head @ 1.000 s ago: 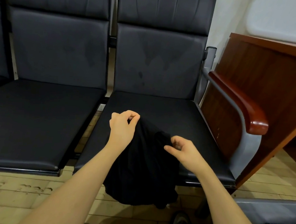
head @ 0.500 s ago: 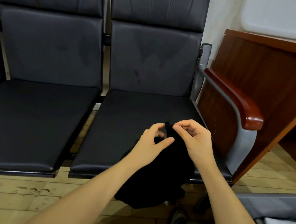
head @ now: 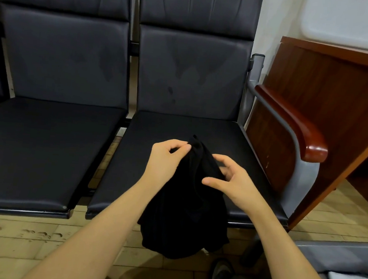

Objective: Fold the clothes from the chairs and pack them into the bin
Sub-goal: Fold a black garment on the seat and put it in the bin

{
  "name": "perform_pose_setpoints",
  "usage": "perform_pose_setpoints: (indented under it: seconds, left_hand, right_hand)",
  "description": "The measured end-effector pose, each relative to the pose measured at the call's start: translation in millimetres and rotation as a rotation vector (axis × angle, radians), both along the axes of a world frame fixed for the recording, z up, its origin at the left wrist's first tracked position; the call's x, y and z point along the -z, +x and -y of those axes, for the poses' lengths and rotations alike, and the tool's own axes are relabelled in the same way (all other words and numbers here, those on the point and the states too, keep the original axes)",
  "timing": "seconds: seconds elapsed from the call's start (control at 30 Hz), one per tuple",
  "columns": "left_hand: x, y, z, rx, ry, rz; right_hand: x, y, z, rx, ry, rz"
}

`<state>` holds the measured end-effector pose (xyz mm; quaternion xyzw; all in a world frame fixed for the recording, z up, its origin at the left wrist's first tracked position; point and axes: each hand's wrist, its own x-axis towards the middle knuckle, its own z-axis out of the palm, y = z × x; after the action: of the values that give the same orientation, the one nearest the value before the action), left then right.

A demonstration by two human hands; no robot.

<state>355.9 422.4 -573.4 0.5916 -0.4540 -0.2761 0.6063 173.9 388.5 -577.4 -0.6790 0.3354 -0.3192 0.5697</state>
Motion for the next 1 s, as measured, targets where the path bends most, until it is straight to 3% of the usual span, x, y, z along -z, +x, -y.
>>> perform_pose_setpoints:
  seconds: [0.2, 0.37, 0.6, 0.83, 1.0]
  left_hand:
    - [-6.0, 19.2, -4.2, -0.102, -0.042, 0.082]
    - [-6.5, 27.0, -13.0, -0.061, -0.046, 0.151]
    - [3.8, 51.4, -29.8, 0.132, 0.111, 0.668]
    - [7.7, 79.7, -50.7, 0.184, 0.327, 0.671]
    - [0.6, 85.3, -61.6, 0.166, 0.279, 0.676]
  right_hand:
    - [-0.2, -1.2, 2.4, 0.214, -0.095, 0.141]
    - [-0.3, -3.9, 5.8, 0.418, -0.212, 0.101]
    - [0.3, -11.5, 7.3, 0.474, -0.292, 0.1]
    - [3.4, -15.7, 2.7, 0.477, -0.299, 0.051]
    - [6.4, -17.4, 2.5, 0.471, -0.416, -0.244]
